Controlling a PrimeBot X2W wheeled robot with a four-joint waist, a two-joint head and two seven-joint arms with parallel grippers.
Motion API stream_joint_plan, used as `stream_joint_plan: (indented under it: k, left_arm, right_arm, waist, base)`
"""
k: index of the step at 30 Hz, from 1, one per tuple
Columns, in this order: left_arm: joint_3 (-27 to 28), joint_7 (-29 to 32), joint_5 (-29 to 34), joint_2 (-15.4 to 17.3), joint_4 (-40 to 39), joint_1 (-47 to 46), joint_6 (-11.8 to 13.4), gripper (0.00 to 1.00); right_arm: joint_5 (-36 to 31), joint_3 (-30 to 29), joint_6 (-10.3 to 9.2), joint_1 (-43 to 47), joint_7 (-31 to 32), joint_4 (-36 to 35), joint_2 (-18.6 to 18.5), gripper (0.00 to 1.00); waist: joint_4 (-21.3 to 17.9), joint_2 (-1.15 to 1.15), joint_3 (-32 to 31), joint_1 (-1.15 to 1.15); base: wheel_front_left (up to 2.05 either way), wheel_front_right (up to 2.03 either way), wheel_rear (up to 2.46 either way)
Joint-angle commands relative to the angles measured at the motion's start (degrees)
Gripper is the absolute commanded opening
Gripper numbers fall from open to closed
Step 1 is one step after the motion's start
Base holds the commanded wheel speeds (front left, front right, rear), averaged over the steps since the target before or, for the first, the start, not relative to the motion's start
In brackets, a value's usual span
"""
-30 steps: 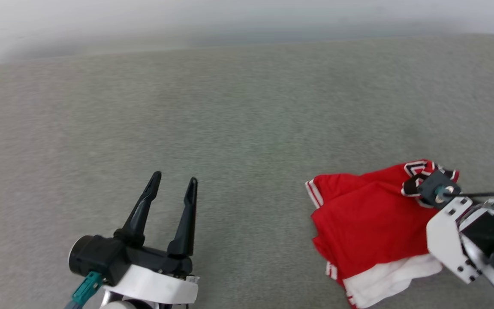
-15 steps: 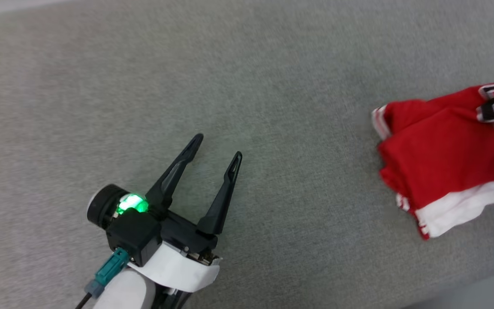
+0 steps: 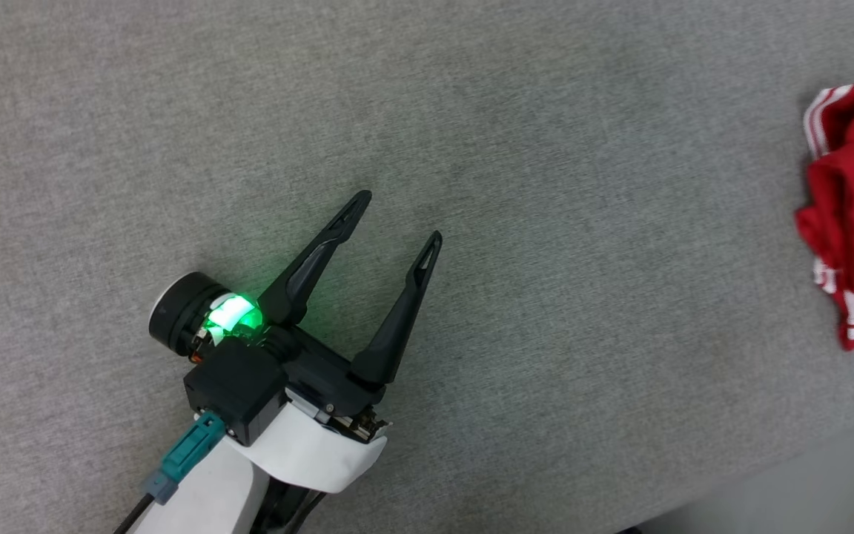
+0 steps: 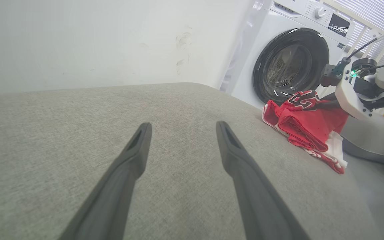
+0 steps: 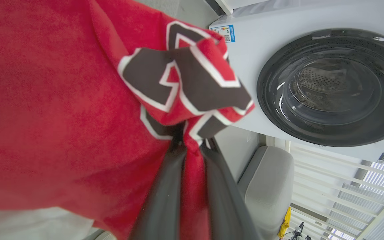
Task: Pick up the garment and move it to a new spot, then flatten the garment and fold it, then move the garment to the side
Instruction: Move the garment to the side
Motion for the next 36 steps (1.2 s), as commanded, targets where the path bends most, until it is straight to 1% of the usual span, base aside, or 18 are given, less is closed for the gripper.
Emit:
stream_joint_plan:
  k: [1,6,12,13,14,18,20,23,27,30,33,36]
  left_arm:
    - [-0.2,-0.1,0.2,0.2,-0.2,-0.9,-0.1,1.00]
    - [0.1,-0.1,0.1,0.8,-0.9,-1.6,-0.1,1.00]
    - [0.6,-0.1,0.0,0.6,-1.0,-1.7,-0.1,1.00]
    - [0.7,-0.1,0.0,0.5,-1.0,-1.8,-0.1,1.00]
    - [0.7,-0.1,-0.1,0.3,-0.9,-1.8,-0.1,1.00]
    - [1.7,-0.1,-0.6,-0.8,-0.4,-1.1,-0.1,1.00]
    - [2.7,-0.1,-0.9,-1.4,0.0,-0.3,-0.1,1.00]
    - [5.5,-0.1,-1.4,-2.8,0.3,1.0,0.0,1.00]
    - [10.3,-0.1,-0.9,-4.2,1.0,3.7,0.0,1.00]
    - [14.3,-0.1,-0.8,-5.5,1.5,5.5,0.0,1.00]
    - [18.2,-0.1,-0.4,-6.7,2.3,7.4,0.1,1.00]
    - [22.2,-0.1,0.6,-7.7,2.8,9.1,0.5,1.00]
  right_arm:
    - [-1.1,-1.8,-0.10,-1.5,-1.1,1.2,0.1,0.00]
    - [-3.6,-6.9,-0.10,-2.3,-4.2,5.4,0.5,0.00]
    - [-5.5,-10.1,-0.10,-2.8,-5.4,8.8,2.0,0.00]
    - [-6.1,-10.8,-0.10,-3.2,-6.0,8.7,2.3,0.89]
    - [-6.5,-11.4,-0.10,-3.2,-5.9,8.9,2.7,1.00]
    - [-9.0,-12.2,-0.10,-3.4,-6.4,7.5,3.9,1.00]
    - [-8.9,-12.2,-0.09,-3.7,-6.4,6.4,4.5,1.00]
    - [-8.0,-12.6,-0.10,-4.2,-7.0,3.8,5.6,1.00]
    - [-6.6,-13.6,-0.09,-3.2,-9.2,-1.3,8.2,1.00]
    - [-4.7,-14.1,-0.09,-1.0,-10.9,-5.9,11.3,1.00]
    - [-2.5,-15.9,-0.08,0.7,-12.7,-11.4,15.5,1.00]
    - [0.4,-17.6,-0.08,3.9,-14.2,-16.7,20.8,1.00]
  waist:
    - [0.9,0.00,1.0,-0.01]
    - [2.3,0.00,2.2,-0.01]
    - [3.1,0.00,2.0,-0.01]
    - [3.2,0.00,1.8,-0.01]
    - [3.2,0.00,1.4,-0.01]
    - [3.7,0.00,-1.4,-0.01]
    - [3.9,0.00,-3.4,-0.01]
    - [4.5,0.00,-6.9,-0.01]
    - [5.7,0.00,-12.4,-0.01]
    - [7.1,0.00,-16.1,-0.01]
    - [8.7,0.00,-19.6,-0.01]
    - [10.2,0.00,-22.5,-0.01]
  base:
    - [0.00,0.00,0.00]
    - [0.00,0.00,0.00]
    - [0.00,0.00,0.00]
    - [0.00,0.00,0.00]
    - [0.00,0.00,0.00]
    - [0.00,0.00,0.00]
    - [0.00,0.00,0.00]
    - [0.00,0.00,0.00]
    - [0.00,0.00,0.00]
    - [0.00,0.00,0.00]
    - [0.00,0.00,0.00]
    - [0.00,0.00,0.00]
